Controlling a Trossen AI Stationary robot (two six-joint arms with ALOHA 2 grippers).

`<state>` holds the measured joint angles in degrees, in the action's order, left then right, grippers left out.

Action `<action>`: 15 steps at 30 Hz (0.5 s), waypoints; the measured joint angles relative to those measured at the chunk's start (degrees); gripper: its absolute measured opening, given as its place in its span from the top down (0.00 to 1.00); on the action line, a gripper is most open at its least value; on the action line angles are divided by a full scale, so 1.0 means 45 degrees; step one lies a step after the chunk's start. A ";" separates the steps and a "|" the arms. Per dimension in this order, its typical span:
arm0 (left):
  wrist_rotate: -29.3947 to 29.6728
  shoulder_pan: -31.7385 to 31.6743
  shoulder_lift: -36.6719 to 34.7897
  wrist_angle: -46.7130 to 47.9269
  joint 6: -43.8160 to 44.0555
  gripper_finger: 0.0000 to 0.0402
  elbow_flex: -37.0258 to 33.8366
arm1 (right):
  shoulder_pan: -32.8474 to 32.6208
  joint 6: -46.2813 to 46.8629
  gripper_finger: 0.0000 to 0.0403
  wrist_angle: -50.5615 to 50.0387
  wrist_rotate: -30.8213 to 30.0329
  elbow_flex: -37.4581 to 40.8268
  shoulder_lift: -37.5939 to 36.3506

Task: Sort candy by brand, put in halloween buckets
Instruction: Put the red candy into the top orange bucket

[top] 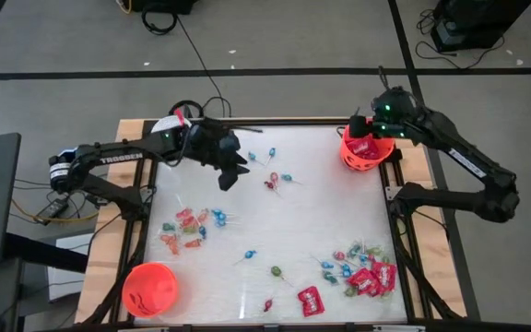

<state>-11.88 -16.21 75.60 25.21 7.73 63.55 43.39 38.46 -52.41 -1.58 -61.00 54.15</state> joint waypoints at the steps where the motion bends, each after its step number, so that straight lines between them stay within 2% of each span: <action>1: 0.0199 0.0295 0.0030 -0.0215 0.0001 0.61 0.0000 | -0.0374 0.0014 0.45 0.0121 0.0213 -0.0004 -0.0170; 9: 0.1064 0.2504 0.0666 -0.2418 0.0023 0.61 -0.0005 | -0.4035 -0.0114 0.49 0.0392 0.1508 -0.0006 -0.0341; 15: 0.1060 0.4168 0.1868 -0.4356 0.0067 0.61 -0.0005 | -0.7094 0.0167 0.52 0.2119 0.1579 -0.0007 0.0062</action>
<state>-7.11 2.55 84.00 5.61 8.03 63.53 11.47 39.21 -42.88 5.52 -61.03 54.43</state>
